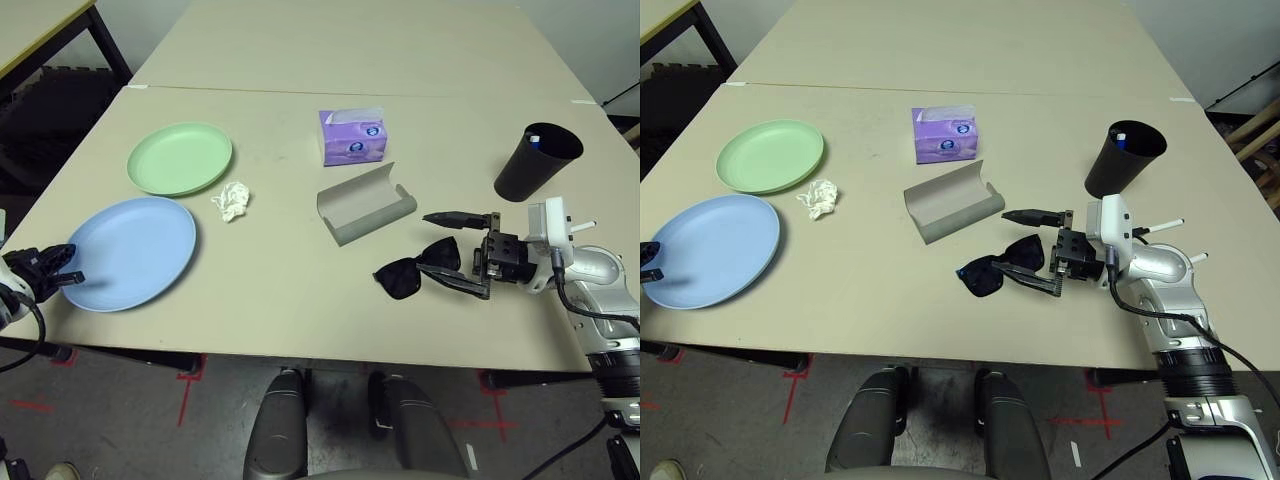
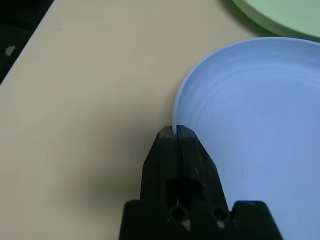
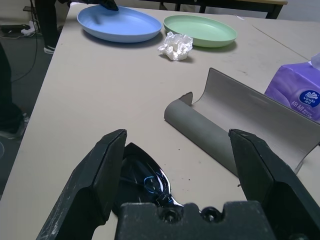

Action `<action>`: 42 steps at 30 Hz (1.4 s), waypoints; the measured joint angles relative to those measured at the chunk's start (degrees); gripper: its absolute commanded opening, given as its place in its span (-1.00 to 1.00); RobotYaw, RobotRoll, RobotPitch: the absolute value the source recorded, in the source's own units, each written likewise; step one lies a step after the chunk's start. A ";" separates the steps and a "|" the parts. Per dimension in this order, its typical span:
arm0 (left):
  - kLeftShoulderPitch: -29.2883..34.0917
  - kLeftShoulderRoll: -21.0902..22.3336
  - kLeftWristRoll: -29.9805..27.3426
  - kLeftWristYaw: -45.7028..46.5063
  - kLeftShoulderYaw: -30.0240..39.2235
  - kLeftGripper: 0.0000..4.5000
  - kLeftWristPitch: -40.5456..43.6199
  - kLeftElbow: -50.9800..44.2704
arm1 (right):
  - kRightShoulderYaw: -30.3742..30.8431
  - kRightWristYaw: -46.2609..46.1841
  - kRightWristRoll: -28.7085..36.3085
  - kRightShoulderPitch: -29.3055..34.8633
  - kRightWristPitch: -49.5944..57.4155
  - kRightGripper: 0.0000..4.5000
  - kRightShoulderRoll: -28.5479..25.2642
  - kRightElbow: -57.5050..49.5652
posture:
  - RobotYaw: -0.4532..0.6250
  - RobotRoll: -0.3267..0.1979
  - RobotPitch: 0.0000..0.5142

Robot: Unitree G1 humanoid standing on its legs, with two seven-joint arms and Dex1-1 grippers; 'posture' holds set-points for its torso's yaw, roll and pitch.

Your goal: Organize and tidy the items on the table.

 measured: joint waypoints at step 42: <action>-45.34 -5.17 7.48 5.30 -14.29 -0.99 -13.10 35.89 | 1.00 -1.08 -0.09 1.49 -0.08 1.00 -0.44 -1.49 | 0.11 0.25 -0.28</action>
